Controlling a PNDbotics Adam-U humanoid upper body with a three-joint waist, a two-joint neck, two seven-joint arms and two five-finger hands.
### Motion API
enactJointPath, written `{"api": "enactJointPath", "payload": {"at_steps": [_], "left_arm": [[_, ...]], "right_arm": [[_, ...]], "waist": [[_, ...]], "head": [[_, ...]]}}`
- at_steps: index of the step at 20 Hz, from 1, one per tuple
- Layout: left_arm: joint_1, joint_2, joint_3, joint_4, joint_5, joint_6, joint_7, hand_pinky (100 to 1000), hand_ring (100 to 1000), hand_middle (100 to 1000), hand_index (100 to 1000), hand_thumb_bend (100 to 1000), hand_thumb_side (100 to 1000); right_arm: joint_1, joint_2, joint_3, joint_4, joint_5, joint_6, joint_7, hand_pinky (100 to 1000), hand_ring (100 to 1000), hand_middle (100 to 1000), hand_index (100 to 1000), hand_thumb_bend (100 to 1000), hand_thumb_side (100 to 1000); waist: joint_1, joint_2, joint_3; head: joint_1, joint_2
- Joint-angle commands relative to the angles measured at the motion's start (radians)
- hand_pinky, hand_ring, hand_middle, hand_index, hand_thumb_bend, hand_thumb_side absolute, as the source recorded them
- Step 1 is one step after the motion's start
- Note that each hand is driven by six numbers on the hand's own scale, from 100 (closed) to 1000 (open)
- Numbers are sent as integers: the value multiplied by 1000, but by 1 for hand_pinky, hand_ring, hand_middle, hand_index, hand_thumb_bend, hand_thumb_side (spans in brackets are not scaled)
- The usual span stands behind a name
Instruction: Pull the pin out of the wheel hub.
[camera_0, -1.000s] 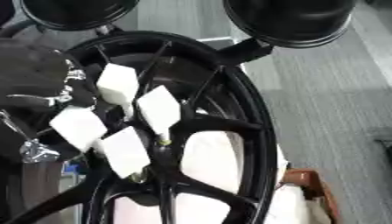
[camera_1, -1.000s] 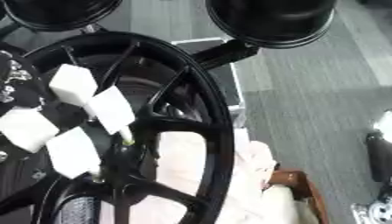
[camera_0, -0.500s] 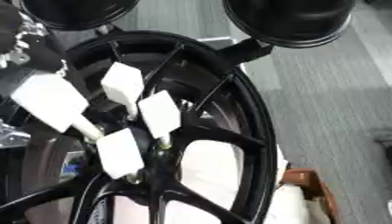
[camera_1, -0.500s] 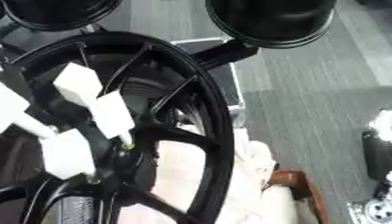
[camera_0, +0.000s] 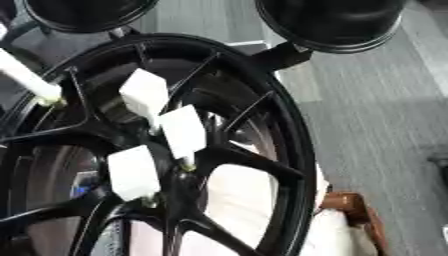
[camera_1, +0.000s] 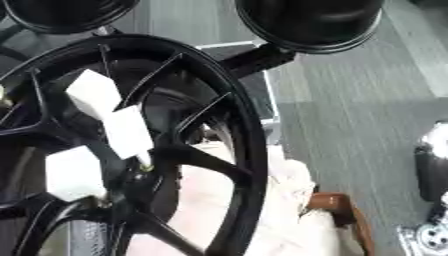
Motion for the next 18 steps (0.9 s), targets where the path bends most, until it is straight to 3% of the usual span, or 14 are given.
{"api": "enactJointPath", "payload": {"at_steps": [1, 7, 8, 9, 11, 12, 13, 14, 15, 18], "left_arm": [[0, 57, 60, 95, 13, 31, 114, 581, 450, 250, 413, 100, 248], [32, 76, 103, 252, -144, 37, 301, 597, 475, 299, 484, 100, 250], [37, 75, 104, 271, -166, 36, 320, 600, 481, 308, 491, 100, 168], [41, 75, 104, 289, -188, 36, 334, 611, 494, 327, 508, 100, 248], [48, 73, 99, 317, -226, 27, 339, 667, 555, 422, 587, 100, 246], [50, 71, 97, 327, -241, 19, 328, 724, 627, 527, 695, 100, 244], [55, 69, 92, 332, -253, 5, 303, 810, 766, 693, 851, 100, 245], [58, 68, 90, 335, -265, -13, 268, 810, 766, 693, 851, 100, 245], [59, 66, 90, 336, -272, -33, 236, 899, 863, 807, 909, 100, 246], [59, 63, 94, 336, -284, -84, 166, 946, 920, 858, 935, 100, 247]], "right_arm": [[2, -17, -12, -12, 10, -9, 0, 809, 759, 631, 789, 100, 314], [2, -16, -15, -12, 10, -9, 0, 808, 758, 631, 788, 100, 314], [2, -16, -15, -12, 9, -9, 0, 808, 758, 630, 788, 100, 318], [2, -16, -16, -12, 10, -10, 0, 808, 758, 630, 788, 100, 314], [1, -15, -17, -12, 9, -10, 0, 808, 758, 630, 788, 100, 314], [1, -14, -17, -12, 8, -10, 0, 808, 758, 630, 788, 100, 315], [1, -13, -17, -12, 8, -10, 0, 808, 757, 629, 788, 100, 315], [0, -13, -17, -12, 7, -10, 0, 808, 757, 629, 788, 100, 315], [0, -13, -17, -12, 7, -10, 0, 808, 757, 629, 788, 100, 315], [0, -13, -16, -12, 6, -10, 0, 807, 757, 629, 788, 100, 315]], "waist": [[0, -26, 5], [0, -25, 9], [0, -24, 8], [0, -24, 7], [-1, -23, 6], [-1, -23, 6], [-1, -22, 5], [-2, -22, 6], [-2, -22, 6], [-2, -22, 6]], "head": [[-3, -2], [-4, -7], [-4, -8], [-3, -9], [-2, -10], [-1, -11], [-1, -12], [-1, -12], [-1, -13], [-2, -13]]}}
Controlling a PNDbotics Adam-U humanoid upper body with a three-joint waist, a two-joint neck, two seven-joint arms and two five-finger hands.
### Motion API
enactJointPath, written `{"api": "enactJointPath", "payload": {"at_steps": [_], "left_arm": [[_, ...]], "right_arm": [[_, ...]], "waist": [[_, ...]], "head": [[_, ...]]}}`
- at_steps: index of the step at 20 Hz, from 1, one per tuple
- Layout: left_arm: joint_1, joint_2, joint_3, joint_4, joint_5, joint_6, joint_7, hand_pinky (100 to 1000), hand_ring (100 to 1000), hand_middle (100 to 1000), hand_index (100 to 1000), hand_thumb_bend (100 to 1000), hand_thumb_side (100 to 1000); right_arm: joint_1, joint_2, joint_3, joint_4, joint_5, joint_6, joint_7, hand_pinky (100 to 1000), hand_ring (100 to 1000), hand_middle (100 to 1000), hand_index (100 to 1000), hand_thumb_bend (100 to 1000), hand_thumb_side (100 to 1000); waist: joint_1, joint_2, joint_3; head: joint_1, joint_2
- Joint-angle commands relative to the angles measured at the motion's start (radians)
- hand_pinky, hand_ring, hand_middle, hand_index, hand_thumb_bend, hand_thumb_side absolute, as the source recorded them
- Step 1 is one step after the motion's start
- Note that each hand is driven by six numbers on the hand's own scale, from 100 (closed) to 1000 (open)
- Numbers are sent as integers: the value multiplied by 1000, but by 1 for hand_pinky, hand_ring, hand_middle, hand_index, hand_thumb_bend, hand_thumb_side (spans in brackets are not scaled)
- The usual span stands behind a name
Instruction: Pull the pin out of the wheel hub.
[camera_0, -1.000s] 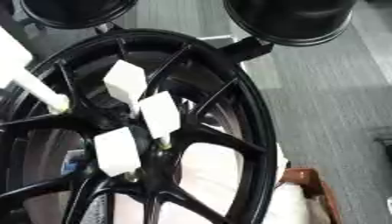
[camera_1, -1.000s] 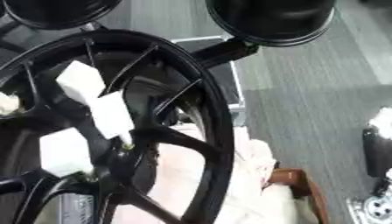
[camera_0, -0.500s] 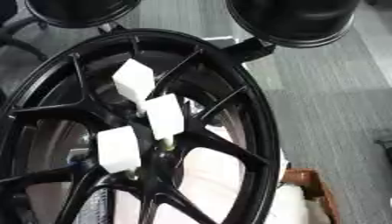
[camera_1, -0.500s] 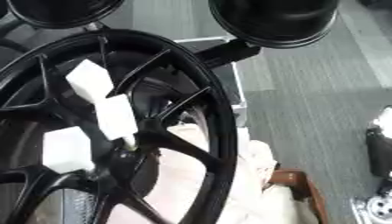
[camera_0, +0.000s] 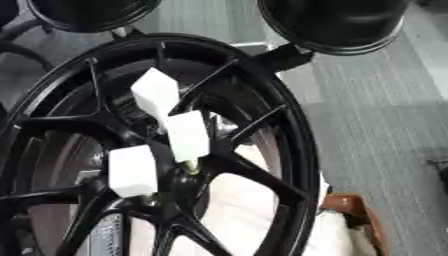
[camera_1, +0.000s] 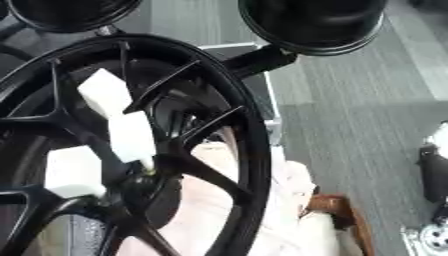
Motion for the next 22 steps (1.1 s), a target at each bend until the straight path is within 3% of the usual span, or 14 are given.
{"api": "enactJointPath", "payload": {"at_steps": [1, 8, 10, 11, 12, 13, 14, 15, 17, 22], "left_arm": [[-9, 36, 16, -5, -14, -46, -60, 949, 924, 860, 934, 100, 247], [-7, 30, 15, -18, -3, -76, -117, 952, 933, 871, 927, 100, 253], [-10, 29, 18, -22, -9, -72, -112, 973, 972, 930, 942, 100, 252], [-11, 26, 19, -23, -9, -69, -103, 1000, 1000, 1000, 1000, 100, 245], [-12, 21, 16, -21, 7, -71, -107, 1000, 1000, 1000, 1000, 100, 244], [-14, 16, 14, -20, 32, -78, -115, 1000, 1000, 1000, 1000, 100, 987], [-15, 14, 16, -17, 61, -80, -114, 1000, 1000, 1000, 1000, 144, 1000], [-17, 16, 22, -10, 81, -71, -96, 1000, 1000, 1000, 1000, 100, 948], [-18, 19, 26, -6, 84, -48, -31, 1000, 1000, 1000, 1000, 104, 926], [-13, 17, 11, -16, 109, -34, 21, 1000, 1000, 1000, 1000, 100, 923]], "right_arm": [[-3, -13, -9, -12, 2, -3, 0, 807, 757, 629, 788, 100, 315], [-4, -12, -11, -12, -4, -2, 0, 806, 755, 626, 787, 100, 317], [-4, -13, -11, -12, -5, -3, 0, 806, 755, 626, 787, 100, 318], [-5, -12, -11, -12, -6, -3, 0, 806, 754, 625, 787, 100, 318], [-5, -12, -10, -12, -7, -3, 0, 806, 754, 625, 787, 100, 318], [-4, -12, -10, -12, -8, -3, 0, 806, 754, 624, 786, 100, 317], [-4, -12, -10, -12, -7, -3, 0, 806, 753, 623, 786, 100, 317], [-4, -12, -11, -12, -7, -3, 0, 806, 752, 622, 786, 100, 317], [-4, -13, -11, -12, -10, -4, 0, 805, 751, 621, 785, 100, 319], [-5, -16, -14, -12, -17, -7, 0, 805, 750, 620, 785, 100, 319]], "waist": [[1, -22, 1], [3, -21, 2], [3, -21, 2], [3, -21, 1], [3, -21, 1], [3, -21, 0], [3, -21, 1], [3, -21, 2], [3, -21, 1], [3, -22, 0]], "head": [[-1, -10], [-2, -9], [-2, -8], [-2, -8], [-2, -7], [-2, -6], [-3, -6], [-4, -5], [-4, -5], [-3, -5]]}}
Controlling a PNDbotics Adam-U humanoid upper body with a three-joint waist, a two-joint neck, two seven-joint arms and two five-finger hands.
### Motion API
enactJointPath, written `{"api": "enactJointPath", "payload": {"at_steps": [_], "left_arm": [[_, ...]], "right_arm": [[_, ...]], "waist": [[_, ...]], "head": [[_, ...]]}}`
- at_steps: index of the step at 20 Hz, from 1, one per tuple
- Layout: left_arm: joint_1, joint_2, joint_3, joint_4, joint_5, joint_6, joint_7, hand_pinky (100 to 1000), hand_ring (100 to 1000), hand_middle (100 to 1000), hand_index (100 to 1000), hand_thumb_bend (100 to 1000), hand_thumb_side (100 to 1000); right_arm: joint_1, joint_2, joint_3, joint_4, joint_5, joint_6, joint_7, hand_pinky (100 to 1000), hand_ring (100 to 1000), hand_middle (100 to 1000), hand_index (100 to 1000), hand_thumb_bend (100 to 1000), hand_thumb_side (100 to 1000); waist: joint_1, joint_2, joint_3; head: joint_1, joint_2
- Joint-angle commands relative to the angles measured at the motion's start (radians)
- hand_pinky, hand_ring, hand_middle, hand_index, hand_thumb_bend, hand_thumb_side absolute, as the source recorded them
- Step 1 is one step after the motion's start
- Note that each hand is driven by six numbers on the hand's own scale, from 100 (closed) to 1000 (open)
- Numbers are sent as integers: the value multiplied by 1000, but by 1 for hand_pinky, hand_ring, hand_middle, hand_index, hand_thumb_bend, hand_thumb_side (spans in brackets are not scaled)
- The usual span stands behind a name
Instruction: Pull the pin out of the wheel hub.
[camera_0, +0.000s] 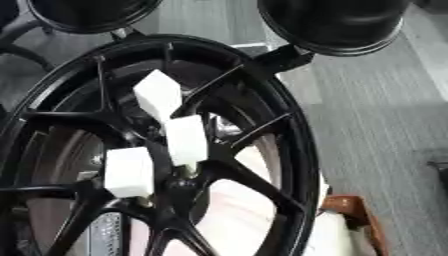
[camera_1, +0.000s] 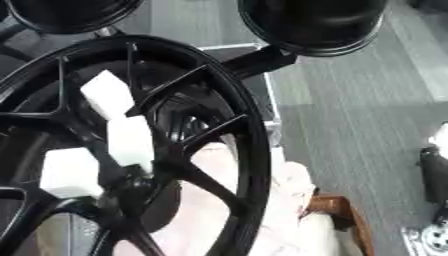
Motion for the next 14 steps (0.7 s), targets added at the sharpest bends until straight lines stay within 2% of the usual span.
{"api": "enactJointPath", "payload": {"at_steps": [1, 4, 6, 8, 9, 10, 13, 14], "left_arm": [[-12, 35, 7, -17, 16, 1, 21, 1000, 1000, 1000, 1000, 100, 924], [-11, 34, 5, -23, 19, -4, 20, 1000, 1000, 1000, 1000, 100, 913], [-10, 34, 3, -29, 12, -11, 12, 1000, 1000, 1000, 1000, 100, 821], [-10, 31, 2, -36, 9, -32, -10, 1000, 1000, 1000, 1000, 100, 611], [-11, 31, 4, -36, 6, -42, -20, 1000, 1000, 1000, 1000, 100, 473], [-13, 30, 9, -33, 2, -49, -21, 1000, 1000, 1000, 1000, 100, 412], [-14, 31, 18, -17, -22, -58, 4, 1000, 1000, 1000, 1000, 100, 489], [-12, 30, 19, -11, -31, -59, 11, 1000, 1000, 1000, 1000, 100, 487]], "right_arm": [[-5, -17, -10, -12, -5, -5, 0, 805, 750, 620, 785, 100, 318], [-4, -19, -12, -12, -7, -7, 0, 805, 750, 620, 785, 100, 319], [-4, -19, -12, -12, -9, -7, 0, 805, 749, 620, 784, 100, 320], [-5, -19, -13, -12, -12, -7, 0, 805, 749, 619, 784, 100, 320], [-5, -19, -13, -12, -13, -7, 0, 805, 749, 619, 784, 100, 320], [-4, -19, -14, -12, -13, -8, 0, 805, 749, 619, 784, 100, 320], [-5, -18, -16, -12, -14, -10, 0, 804, 747, 617, 784, 100, 320], [-6, -18, -16, -12, -15, -11, 0, 804, 747, 617, 784, 100, 320]], "waist": [[2, -22, 0], [2, -23, -1], [2, -23, -1], [2, -24, -1], [1, -24, -1], [1, -24, -1], [1, -23, -1], [1, -23, -1]], "head": [[-1, -4], [-1, -4], [-1, -5], [-1, -6], [-1, -6], [-2, -9], [-11, -30], [-17, -39]]}}
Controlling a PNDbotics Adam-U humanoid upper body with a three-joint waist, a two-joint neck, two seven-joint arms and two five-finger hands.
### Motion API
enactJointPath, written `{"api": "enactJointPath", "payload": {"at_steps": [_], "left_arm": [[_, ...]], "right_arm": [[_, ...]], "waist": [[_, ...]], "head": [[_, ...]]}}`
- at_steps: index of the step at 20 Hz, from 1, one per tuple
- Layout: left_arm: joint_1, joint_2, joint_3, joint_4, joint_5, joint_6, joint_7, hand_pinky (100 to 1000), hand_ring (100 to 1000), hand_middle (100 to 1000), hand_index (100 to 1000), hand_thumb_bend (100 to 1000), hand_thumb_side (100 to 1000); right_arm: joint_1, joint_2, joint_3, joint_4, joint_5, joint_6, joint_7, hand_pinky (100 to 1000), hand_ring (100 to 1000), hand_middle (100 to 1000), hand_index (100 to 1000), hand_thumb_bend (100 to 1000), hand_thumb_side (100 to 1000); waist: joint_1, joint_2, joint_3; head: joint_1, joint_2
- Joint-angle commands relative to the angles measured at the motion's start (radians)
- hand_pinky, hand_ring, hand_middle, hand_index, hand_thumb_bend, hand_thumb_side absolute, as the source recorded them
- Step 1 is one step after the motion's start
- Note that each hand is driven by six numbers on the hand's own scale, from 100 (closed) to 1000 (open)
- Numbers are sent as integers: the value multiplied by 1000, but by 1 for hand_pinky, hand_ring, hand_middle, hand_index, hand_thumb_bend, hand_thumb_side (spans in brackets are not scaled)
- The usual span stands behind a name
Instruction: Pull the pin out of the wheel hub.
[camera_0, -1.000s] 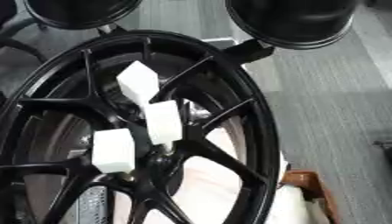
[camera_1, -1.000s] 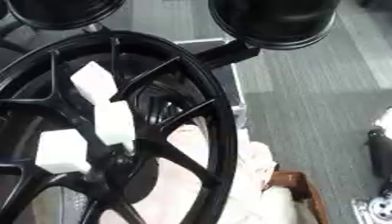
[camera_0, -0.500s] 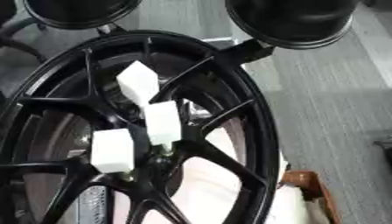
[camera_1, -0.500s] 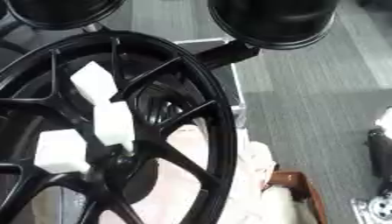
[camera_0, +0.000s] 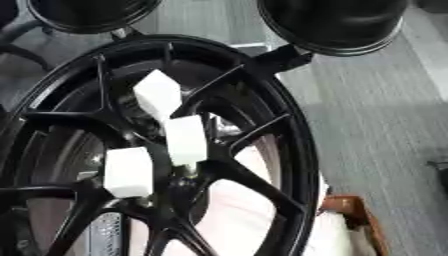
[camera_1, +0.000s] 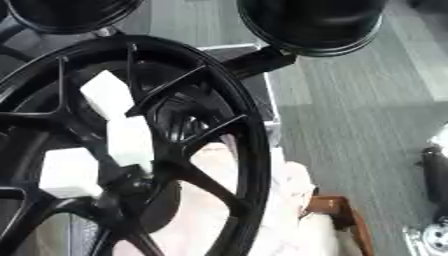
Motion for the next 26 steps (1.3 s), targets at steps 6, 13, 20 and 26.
{"api": "enactJointPath", "payload": {"at_steps": [6, 13, 20, 26], "left_arm": [[-6, 29, 24, 28, -57, -11, 33, 1000, 1000, 1000, 1000, 100, 419], [1, 29, 28, 36, -123, -11, 26, 1000, 1000, 1000, 1000, 223, 162], [17, 32, 14, 41, -173, 49, -75, 1000, 1000, 1000, 1000, 100, 1000], [19, 18, 11, -1, -87, 93, -74, 1000, 1000, 1000, 997, 100, 473]], "right_arm": [[-6, -19, -12, -12, -10, -10, 1, 804, 746, 616, 783, 100, 319], [-6, -18, -13, -12, -15, -12, 1, 804, 746, 615, 782, 100, 320], [-7, -18, -10, -12, -16, -12, 1, 804, 745, 614, 782, 100, 321], [-6, -16, -13, -12, -18, -13, 1, 804, 745, 614, 782, 100, 322]], "waist": [[0, -24, -1], [-3, -24, -1], [-4, -23, -1], [-6, -25, 0]], "head": [[-24, -60], [-30, -100], [-26, -114], [-23, -111]]}}
